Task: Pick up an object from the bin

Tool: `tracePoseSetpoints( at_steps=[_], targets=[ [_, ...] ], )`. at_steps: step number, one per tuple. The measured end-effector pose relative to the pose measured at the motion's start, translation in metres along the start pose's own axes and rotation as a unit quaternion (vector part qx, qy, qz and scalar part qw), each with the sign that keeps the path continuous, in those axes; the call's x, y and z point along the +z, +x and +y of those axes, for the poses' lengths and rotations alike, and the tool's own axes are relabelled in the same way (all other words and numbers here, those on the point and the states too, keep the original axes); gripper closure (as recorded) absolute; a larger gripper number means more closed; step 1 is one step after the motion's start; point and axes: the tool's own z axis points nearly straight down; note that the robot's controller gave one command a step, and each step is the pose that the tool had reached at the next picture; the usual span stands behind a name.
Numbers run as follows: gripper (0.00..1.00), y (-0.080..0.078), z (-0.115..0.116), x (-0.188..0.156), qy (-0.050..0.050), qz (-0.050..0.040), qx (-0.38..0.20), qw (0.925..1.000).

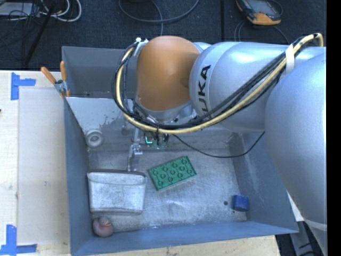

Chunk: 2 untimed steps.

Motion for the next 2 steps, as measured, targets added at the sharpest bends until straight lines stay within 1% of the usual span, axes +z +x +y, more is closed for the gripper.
tracePoseSetpoints(
  at_steps=[1, 2],
  targets=[
    [0.00, 0.006, -0.051, 0.093, 0.001, -0.0006, 0.103, 0.9947],
    [0.00, 0.008, -0.100, 0.114, -0.005, -0.0052, 0.143, 0.9897]
  ],
)
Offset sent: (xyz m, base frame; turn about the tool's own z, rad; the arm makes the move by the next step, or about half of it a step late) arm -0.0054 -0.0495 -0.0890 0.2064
